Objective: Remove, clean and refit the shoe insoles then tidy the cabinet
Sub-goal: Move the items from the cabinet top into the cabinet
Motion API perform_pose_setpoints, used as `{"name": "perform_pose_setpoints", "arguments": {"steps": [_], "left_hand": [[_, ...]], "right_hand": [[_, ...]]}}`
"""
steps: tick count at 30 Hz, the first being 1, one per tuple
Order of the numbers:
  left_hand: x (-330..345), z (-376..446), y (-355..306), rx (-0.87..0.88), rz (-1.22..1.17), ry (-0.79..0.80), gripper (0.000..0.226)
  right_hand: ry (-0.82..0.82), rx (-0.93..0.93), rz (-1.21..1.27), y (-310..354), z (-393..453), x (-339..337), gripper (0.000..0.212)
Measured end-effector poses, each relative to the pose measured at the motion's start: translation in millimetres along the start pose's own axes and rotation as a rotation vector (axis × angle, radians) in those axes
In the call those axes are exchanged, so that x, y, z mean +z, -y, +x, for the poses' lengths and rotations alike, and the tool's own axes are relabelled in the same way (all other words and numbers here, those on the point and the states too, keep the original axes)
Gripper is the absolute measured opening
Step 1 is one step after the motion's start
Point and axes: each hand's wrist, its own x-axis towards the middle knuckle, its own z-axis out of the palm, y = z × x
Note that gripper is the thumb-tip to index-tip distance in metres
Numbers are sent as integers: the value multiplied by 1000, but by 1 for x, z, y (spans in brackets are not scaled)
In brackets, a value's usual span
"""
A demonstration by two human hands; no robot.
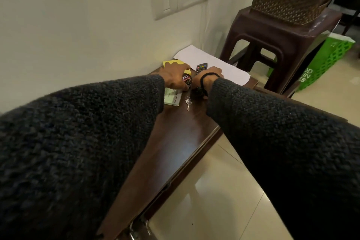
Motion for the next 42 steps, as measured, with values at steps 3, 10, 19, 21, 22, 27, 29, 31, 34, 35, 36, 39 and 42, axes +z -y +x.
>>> {"name": "perform_pose_setpoints", "arguments": {"steps": [3, 10, 19, 21, 22, 27, 29, 31, 34, 35, 36, 39, 42], "left_hand": [[3, 3, -3, 25, -91, 2, 103], [9, -16, -9, 80, -200, -189, 90], [24, -87, -68, 218, -341, -316, 75], [31, -115, -87, 272, -327, -296, 73], [35, -134, -97, 310, -304, -276, 70], [70, -227, -147, 532, -186, -59, 58], [94, -252, -156, 548, -134, 23, 59], [118, -266, -156, 518, -83, 48, 55], [148, -272, -142, 397, -58, 55, 49], [157, -271, -136, 330, -65, 50, 47], [165, -269, -131, 253, -80, 38, 46], [183, -257, -122, -17, -152, -28, 46], [195, -236, -113, -223, -187, -118, 47]], "right_hand": [[-39, 20, 105, -10, 2, 0, 55], [147, 166, 657, -36, -13, -34, 58], [276, 120, 1008, -125, -41, -96, 34], [309, 118, 1024, -152, -48, -116, 41], [340, 118, 1035, -166, -55, -124, 44], [461, 82, 1001, -226, -85, -164, 45], [496, 90, 934, -250, -97, -179, 41], [517, 98, 866, -272, -103, -184, 39], [515, 118, 831, -300, -101, -175, 35], [515, 133, 830, -307, -99, -168, 37], [513, 145, 831, -311, -96, -161, 40], [510, 140, 821, -317, -83, -127, 43], [539, 94, 768, -307, -72, -89, 38]]}}
